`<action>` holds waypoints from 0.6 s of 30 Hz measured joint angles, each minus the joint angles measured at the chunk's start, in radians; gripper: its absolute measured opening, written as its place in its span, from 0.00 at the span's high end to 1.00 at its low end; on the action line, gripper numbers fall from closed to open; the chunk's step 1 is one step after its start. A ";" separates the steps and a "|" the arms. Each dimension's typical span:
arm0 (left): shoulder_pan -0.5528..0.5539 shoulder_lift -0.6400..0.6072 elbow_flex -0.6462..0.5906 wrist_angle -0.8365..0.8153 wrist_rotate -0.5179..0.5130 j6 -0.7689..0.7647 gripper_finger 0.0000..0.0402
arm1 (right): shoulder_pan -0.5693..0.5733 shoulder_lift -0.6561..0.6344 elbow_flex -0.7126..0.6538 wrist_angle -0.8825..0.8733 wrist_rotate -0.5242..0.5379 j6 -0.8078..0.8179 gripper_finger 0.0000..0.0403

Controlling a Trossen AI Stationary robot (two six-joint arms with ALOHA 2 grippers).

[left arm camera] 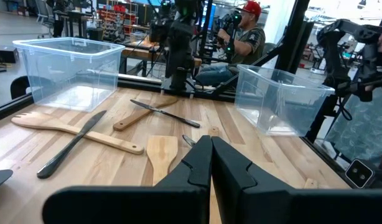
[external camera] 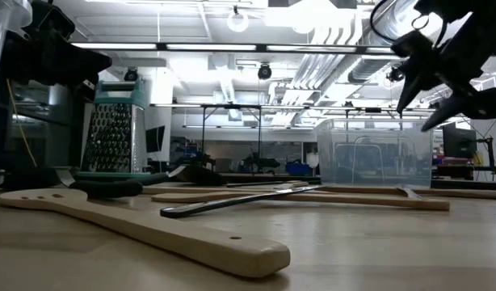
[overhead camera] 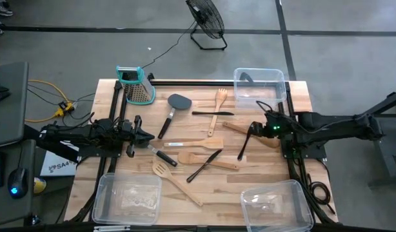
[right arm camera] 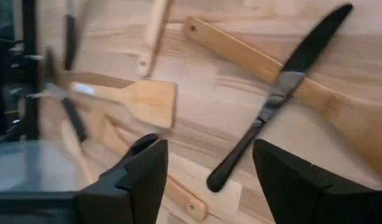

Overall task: Pick & Place Kitchen Items
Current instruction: Put the middle black knife into the top right transparent bin

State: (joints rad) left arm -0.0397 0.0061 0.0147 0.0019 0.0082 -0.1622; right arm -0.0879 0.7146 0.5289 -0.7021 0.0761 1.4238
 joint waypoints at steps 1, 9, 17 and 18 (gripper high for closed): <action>0.000 0.000 0.000 0.000 0.000 0.000 0.99 | 0.000 0.021 0.000 0.001 0.000 0.020 0.42; 0.000 0.000 0.000 0.000 0.000 0.000 0.99 | 0.003 0.207 0.052 0.026 -0.015 0.155 0.43; 0.000 0.000 0.000 0.000 0.000 0.000 0.99 | 0.002 0.396 0.176 -0.090 0.029 0.253 0.43; 0.000 0.000 0.000 0.000 0.000 0.000 0.99 | 0.002 0.423 0.188 -0.102 0.023 0.254 0.43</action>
State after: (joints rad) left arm -0.0399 0.0062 0.0147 0.0021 0.0080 -0.1622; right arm -0.0856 1.1378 0.7167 -0.8041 0.0987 1.6780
